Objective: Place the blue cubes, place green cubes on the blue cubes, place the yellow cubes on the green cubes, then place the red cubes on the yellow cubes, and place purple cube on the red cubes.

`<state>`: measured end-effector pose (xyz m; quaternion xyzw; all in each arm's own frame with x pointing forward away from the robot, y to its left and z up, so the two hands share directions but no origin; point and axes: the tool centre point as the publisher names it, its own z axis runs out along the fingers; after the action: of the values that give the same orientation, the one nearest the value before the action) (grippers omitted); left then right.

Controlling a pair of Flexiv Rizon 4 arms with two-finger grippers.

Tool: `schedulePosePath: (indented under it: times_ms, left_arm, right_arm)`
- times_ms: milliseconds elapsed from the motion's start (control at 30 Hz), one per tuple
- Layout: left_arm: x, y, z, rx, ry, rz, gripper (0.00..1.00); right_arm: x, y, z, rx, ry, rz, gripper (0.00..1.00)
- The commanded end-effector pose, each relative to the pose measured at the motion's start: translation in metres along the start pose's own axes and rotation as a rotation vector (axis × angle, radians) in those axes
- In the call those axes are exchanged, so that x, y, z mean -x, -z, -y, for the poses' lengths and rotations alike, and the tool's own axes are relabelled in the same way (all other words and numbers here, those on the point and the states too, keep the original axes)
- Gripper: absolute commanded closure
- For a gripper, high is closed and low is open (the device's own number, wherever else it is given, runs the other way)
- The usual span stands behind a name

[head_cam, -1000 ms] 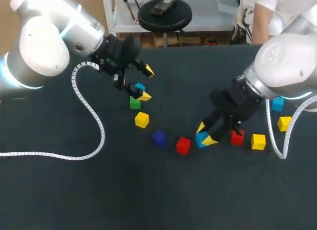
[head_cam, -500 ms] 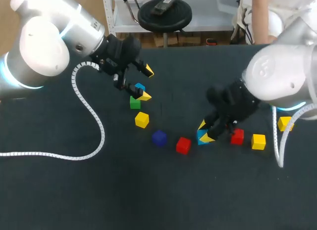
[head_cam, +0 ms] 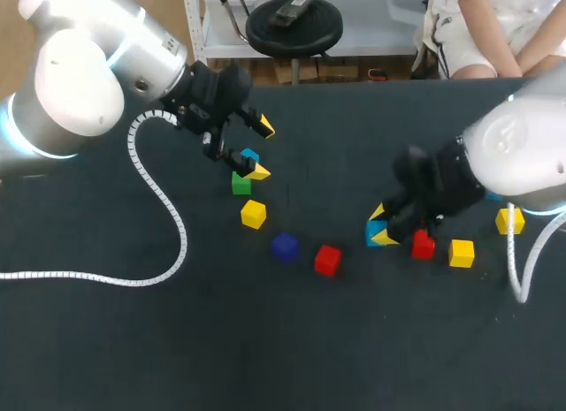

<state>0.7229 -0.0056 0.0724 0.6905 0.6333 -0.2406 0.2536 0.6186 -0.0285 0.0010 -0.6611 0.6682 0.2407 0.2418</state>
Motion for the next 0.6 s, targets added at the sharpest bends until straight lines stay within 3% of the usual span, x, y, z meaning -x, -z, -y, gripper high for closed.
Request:
schedulePosePath:
  times_ms: [33,167,233,267,333,600]
  left_arm:
    - [-0.001,0.000,0.000,0.000,-0.003,0.003,0.00]
    - [-0.001,0.000,0.000,0.000,-0.003,0.003,0.00]
    - [-0.001,0.000,0.000,0.000,-0.003,0.003,0.00]
    - [-0.001,0.000,0.000,0.000,-0.003,0.003,0.00]
    - [-0.001,0.000,0.000,0.000,-0.003,0.003,0.00]
    - [-0.001,0.000,0.000,0.000,-0.003,0.003,0.00]
  right_arm:
    - [0.001,-0.004,0.010,0.031,-0.003,-0.005,1.00]
    - [-0.001,-0.009,0.010,0.049,-0.016,-0.007,1.00]
    - [-0.002,-0.011,0.009,0.057,-0.020,-0.007,0.60]
    - [-0.003,-0.011,0.009,0.060,-0.021,-0.006,0.54]
    - [-0.004,-0.012,0.008,0.064,-0.024,-0.007,0.00]
    - [0.000,0.004,-0.004,0.054,-0.012,0.012,0.00]
